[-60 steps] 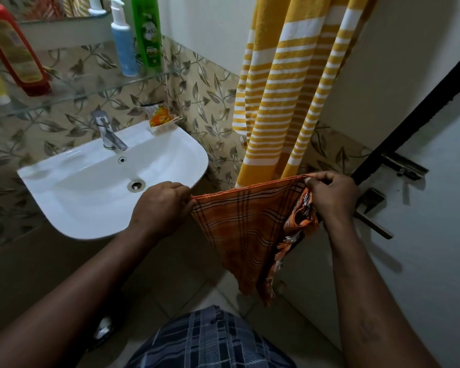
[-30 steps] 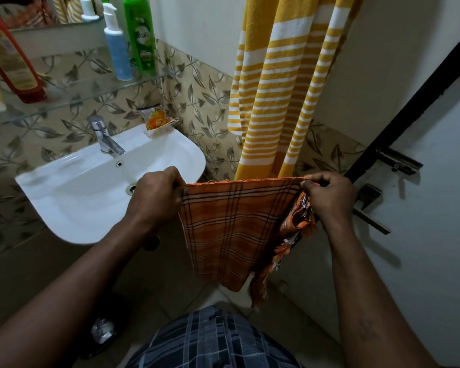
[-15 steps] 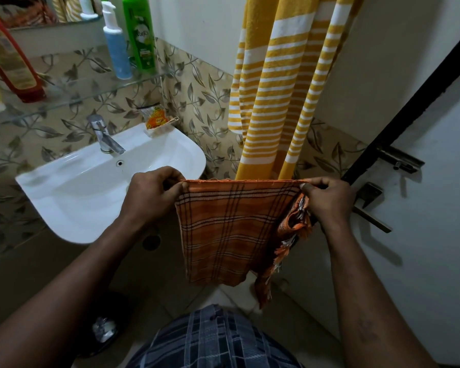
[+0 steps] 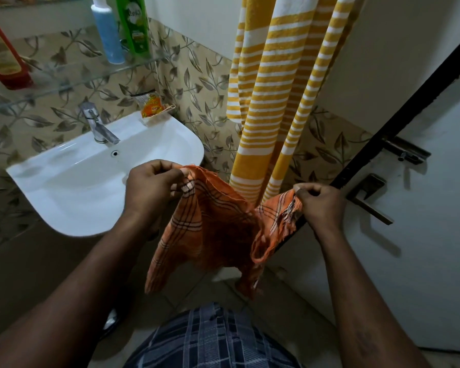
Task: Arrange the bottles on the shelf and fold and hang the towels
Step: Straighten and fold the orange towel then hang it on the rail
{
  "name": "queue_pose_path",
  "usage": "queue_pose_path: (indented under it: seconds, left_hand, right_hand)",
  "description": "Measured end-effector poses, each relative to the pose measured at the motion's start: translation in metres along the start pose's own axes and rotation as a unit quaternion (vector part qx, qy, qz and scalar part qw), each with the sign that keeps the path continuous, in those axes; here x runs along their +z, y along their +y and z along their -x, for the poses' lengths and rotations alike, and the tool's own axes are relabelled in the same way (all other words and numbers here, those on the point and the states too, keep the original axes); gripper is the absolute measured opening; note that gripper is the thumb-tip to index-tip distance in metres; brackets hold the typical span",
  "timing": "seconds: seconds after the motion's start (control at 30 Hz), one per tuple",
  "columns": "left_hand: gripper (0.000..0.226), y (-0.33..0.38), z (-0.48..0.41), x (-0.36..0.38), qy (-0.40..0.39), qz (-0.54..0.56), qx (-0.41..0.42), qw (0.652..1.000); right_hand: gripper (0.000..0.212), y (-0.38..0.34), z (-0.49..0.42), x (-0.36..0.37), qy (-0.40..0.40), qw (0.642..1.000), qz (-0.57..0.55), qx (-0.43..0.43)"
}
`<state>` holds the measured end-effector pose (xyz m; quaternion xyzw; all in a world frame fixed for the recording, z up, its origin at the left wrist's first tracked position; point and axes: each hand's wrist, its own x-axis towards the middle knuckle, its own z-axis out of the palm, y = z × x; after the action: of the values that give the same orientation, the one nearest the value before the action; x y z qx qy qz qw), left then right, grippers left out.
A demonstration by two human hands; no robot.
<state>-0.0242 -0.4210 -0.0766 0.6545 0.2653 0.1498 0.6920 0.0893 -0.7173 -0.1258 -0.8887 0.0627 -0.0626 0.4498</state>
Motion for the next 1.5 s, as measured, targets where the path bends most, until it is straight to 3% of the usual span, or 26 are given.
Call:
queue_pose_path:
  seconds: [0.1,0.23,0.4,0.5,0.57,0.7,0.8,0.83,0.97,1.13,1.27,1.37,1.5]
  left_hand:
    - [0.007,-0.01,0.0,0.004,0.062,-0.027,-0.012,0.998]
    - [0.015,-0.017,-0.002,-0.011,0.126,-0.103,0.039,0.986]
    - [0.02,-0.025,0.002,-0.006,0.059,-0.135,0.078,0.986]
    - [0.02,-0.027,0.003,-0.004,0.012,-0.205,0.134,0.969]
    - [0.03,-0.025,0.002,-0.006,-0.05,-0.322,0.214,0.921]
    - [0.061,-0.01,-0.001,-0.007,-0.136,-0.538,0.332,0.763]
    - [0.049,0.01,-0.009,-0.009,-0.153,-0.596,0.421,0.666]
    - [0.044,0.016,-0.013,-0.011,-0.149,-0.603,0.435,0.652]
    - [0.037,0.037,-0.029,-0.017,-0.123,-0.586,0.463,0.654]
    - [0.043,0.041,-0.023,-0.003,-0.096,-0.479,0.482,0.727]
    - [0.041,0.04,-0.014,0.01,-0.098,-0.431,0.499,0.745]
    - [0.032,0.045,-0.017,0.014,-0.088,-0.368,0.474,0.795]
    - [0.04,0.056,-0.018,0.018,-0.157,-0.228,0.407,0.87]
  right_hand:
    - [0.012,0.006,0.006,0.006,-0.017,1.0,0.003,0.007]
    - [0.01,0.017,0.007,-0.002,0.012,1.0,0.007,0.013]
    - [0.005,0.015,0.006,-0.006,-0.027,0.999,-0.013,0.034]
    - [0.013,0.003,0.01,-0.007,-0.091,0.996,-0.02,0.005]
    - [0.025,-0.004,0.013,-0.01,-0.143,0.989,-0.007,-0.046]
    - [0.048,-0.029,0.017,-0.02,-0.235,0.961,0.062,-0.13]
    - [0.05,-0.049,0.014,-0.031,-0.243,0.942,0.17,-0.159]
    - [0.046,-0.055,0.011,-0.036,-0.232,0.939,0.197,-0.163]
    - [0.013,-0.07,0.001,-0.049,-0.194,0.932,0.266,-0.151]
    - [0.011,-0.074,0.006,-0.047,-0.213,0.935,0.217,-0.183]
    - [0.014,-0.085,0.011,-0.05,-0.245,0.925,0.204,-0.208]
    - [0.016,-0.096,0.014,-0.055,-0.276,0.91,0.22,-0.219]
    - [0.022,-0.114,0.02,-0.057,-0.266,0.895,0.2,-0.296]
